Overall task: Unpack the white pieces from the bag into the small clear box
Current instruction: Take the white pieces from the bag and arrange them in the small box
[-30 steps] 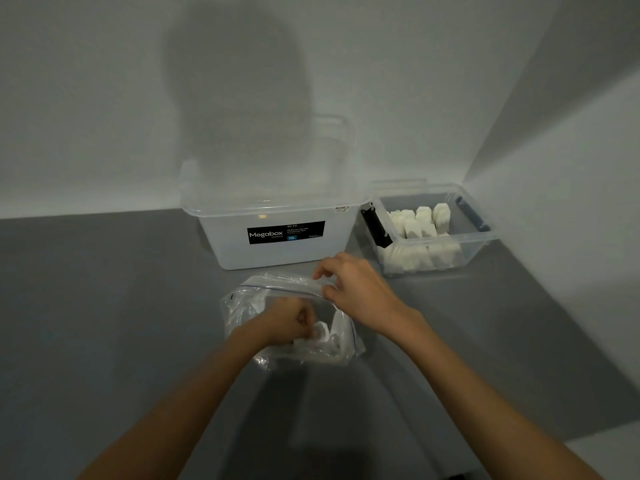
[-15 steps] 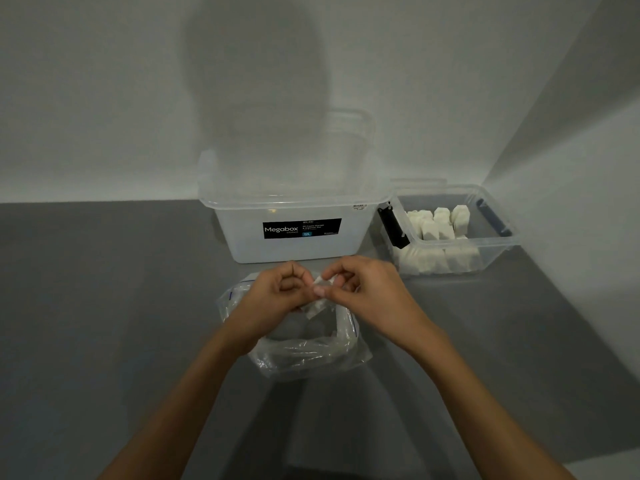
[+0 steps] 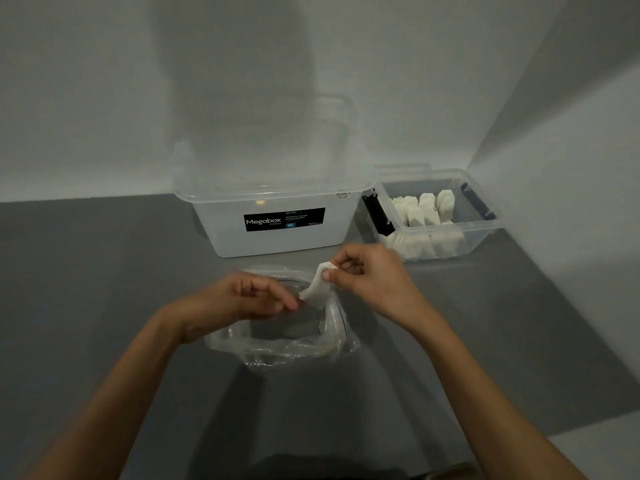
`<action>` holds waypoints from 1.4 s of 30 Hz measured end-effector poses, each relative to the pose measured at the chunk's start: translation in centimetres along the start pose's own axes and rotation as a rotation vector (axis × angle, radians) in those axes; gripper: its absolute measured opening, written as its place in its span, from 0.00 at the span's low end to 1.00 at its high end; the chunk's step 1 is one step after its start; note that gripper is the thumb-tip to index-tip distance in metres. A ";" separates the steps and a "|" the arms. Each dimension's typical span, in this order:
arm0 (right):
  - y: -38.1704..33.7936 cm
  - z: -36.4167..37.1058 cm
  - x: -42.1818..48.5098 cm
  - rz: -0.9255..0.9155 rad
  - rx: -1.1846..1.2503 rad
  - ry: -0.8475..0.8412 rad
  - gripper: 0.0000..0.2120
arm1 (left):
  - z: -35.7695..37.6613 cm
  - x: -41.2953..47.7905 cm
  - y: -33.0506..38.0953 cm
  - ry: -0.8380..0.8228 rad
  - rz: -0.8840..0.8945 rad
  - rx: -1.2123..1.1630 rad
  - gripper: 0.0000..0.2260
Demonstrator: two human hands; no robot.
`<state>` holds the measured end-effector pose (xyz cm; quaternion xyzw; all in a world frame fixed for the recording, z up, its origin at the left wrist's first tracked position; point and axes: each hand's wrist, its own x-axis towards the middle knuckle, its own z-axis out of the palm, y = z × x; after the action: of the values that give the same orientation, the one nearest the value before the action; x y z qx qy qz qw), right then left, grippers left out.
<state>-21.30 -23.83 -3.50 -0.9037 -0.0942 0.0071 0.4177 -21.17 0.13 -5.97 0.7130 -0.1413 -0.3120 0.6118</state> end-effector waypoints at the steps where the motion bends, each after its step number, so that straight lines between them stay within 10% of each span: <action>1: 0.1 0.1 0.0 -0.004 -0.008 0.005 0.05 | -0.3 -0.1 -0.2 -0.036 -0.011 0.043 0.08; 7: 0.4 0.7 -0.3 -0.037 -0.093 0.023 0.03 | 2.7 4.0 -2.7 -0.053 -0.042 0.614 0.06; 18: 1.7 0.9 -0.9 -0.081 -0.302 -0.016 0.04 | 7.9 9.0 -4.4 0.133 -0.056 0.474 0.03; 24: 2.9 0.6 -0.6 -0.021 -0.270 -0.051 0.03 | 8.5 9.5 -4.8 0.180 -0.063 0.604 0.18; 42: 2.7 0.9 0.0 -0.083 -0.367 0.044 0.03 | 4.6 3.2 -0.5 0.355 -0.002 0.624 0.08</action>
<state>-20.90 -24.84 -6.16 -0.9599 -0.1222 -0.0472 0.2479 -21.65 -5.28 -7.62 0.9086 -0.1206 -0.1258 0.3795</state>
